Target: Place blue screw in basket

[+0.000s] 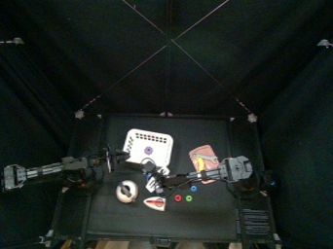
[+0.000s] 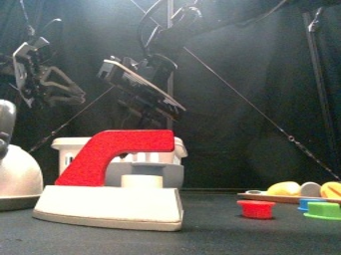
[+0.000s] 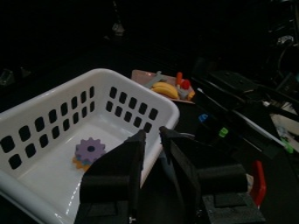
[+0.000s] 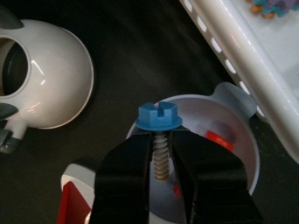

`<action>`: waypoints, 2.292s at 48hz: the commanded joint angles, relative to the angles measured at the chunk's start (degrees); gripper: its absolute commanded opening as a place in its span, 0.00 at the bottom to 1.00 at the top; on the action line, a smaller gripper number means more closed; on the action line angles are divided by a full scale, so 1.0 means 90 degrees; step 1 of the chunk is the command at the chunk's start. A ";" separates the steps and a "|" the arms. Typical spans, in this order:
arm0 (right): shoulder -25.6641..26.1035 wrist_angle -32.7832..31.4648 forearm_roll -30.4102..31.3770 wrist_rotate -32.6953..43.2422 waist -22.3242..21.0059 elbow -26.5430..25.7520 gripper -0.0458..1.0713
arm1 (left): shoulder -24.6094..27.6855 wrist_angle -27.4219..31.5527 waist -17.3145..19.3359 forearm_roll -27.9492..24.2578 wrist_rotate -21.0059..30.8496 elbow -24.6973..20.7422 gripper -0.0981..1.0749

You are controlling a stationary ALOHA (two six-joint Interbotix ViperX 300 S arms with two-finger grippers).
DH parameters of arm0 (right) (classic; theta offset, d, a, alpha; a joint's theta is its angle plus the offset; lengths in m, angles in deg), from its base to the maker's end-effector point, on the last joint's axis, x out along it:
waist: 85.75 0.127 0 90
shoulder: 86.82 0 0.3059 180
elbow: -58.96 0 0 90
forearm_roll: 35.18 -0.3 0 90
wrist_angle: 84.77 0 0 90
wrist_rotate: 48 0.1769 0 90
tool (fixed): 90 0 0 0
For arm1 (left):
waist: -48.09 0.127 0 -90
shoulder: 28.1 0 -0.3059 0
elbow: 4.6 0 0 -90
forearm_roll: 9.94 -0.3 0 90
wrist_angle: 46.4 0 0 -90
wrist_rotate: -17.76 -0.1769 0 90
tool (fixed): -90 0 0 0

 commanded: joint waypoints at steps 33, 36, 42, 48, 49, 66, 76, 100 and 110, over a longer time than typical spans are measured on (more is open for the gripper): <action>0.1123 0.0107 0.0596 -0.0225 -0.1162 0.0088 0.51 | 0.0010 -0.0020 0.0000 0.0010 0.0000 -0.0049 0.64; 0.1123 0.0146 0.0518 -0.0195 -0.1309 0.0234 0.52 | 0.0010 -0.0020 0.0000 0.0010 0.0000 -0.0049 0.64; 0.1123 0.0225 0.0234 -0.0176 -0.1563 0.0498 0.52 | 0.0010 -0.0020 0.0000 0.0010 0.0000 -0.0039 0.64; 0.1113 0.0557 0.0117 -0.0146 -0.1729 0.0762 0.52 | 0.0010 -0.0020 0.0000 0.0010 0.0000 -0.0039 0.64; 0.1123 0.0625 0.0098 -0.0146 -0.1738 0.0791 0.52 | 0.0010 -0.0020 0.0000 0.0010 0.0000 -0.0039 0.64; 0.1123 0.0938 0.0117 -0.0068 -0.1836 0.0908 0.54 | 0.0010 -0.0020 0.0000 0.0010 0.0000 -0.0039 0.64; 0.1094 0.0967 0.0107 -0.0059 -0.1836 0.0938 0.68 | 0.0010 -0.0020 0.0000 0.0010 -0.0010 -0.0029 0.64; 0.1094 0.0967 0.0215 -0.0117 -0.1797 0.0938 0.75 | 0.0010 -0.0029 0.0000 0.0010 0.0000 -0.0029 0.64; 0.1094 0.0967 0.0254 -0.0117 -0.1777 0.0947 0.75 | 0.0000 -0.0020 0.0000 0.0010 0.0000 -0.0029 0.64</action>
